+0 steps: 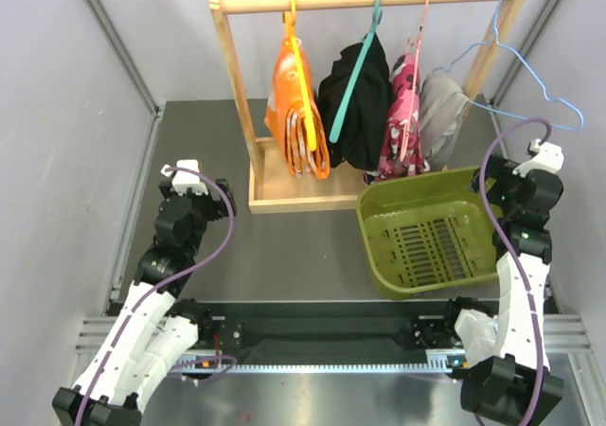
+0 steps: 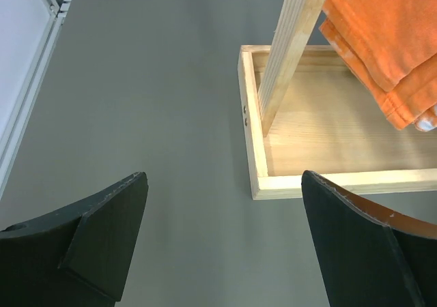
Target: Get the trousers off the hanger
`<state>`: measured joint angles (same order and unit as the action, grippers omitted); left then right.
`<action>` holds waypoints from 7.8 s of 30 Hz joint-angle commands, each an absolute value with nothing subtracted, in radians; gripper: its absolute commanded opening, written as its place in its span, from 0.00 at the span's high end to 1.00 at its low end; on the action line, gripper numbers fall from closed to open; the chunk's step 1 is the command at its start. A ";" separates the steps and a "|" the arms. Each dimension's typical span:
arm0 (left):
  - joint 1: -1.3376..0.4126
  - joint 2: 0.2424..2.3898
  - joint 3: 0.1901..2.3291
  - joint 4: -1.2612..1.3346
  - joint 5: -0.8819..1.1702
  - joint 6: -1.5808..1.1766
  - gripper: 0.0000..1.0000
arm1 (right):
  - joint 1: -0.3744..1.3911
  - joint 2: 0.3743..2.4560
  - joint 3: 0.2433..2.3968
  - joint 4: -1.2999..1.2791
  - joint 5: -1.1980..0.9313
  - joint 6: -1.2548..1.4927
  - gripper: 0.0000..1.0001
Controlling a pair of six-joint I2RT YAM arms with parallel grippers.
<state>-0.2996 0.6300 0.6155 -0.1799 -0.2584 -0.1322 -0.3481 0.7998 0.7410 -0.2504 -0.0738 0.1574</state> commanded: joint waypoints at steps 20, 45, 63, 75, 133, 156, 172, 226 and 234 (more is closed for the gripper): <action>-0.296 0.779 1.161 -0.391 0.112 -0.590 0.01 | -0.215 0.716 0.796 -0.489 -0.601 -0.525 0.00; -0.808 1.546 2.153 -0.739 -0.475 -0.445 0.18 | -0.213 0.701 0.726 -0.474 -0.624 -0.503 0.00; -0.818 1.695 2.349 -0.718 -0.678 -0.206 1.00 | -0.215 0.696 0.729 -0.479 -0.624 -0.495 0.00; -0.813 1.534 2.295 -0.485 -0.560 -0.195 1.00 | -0.215 0.695 0.729 -0.486 -0.643 -0.494 0.00; -0.805 0.776 1.434 -0.514 -0.336 -0.799 1.00 | 1.210 1.452 1.684 -0.568 -0.127 -0.369 0.00; -0.805 0.762 1.493 -0.508 -0.268 -0.854 1.00 | 1.221 1.646 1.804 -0.460 -0.003 -0.112 0.12; -0.807 0.742 1.483 -0.528 -0.291 -0.848 1.00 | 1.189 1.681 1.945 -0.573 -0.060 -0.245 1.00; -0.807 0.491 1.012 -0.710 -0.451 -0.519 1.00 | 0.399 0.979 1.819 -1.015 -1.130 -0.605 1.00; -0.805 0.454 1.006 -0.692 -0.423 -0.486 1.00 | 0.318 0.871 1.741 -1.163 -1.094 -0.745 1.00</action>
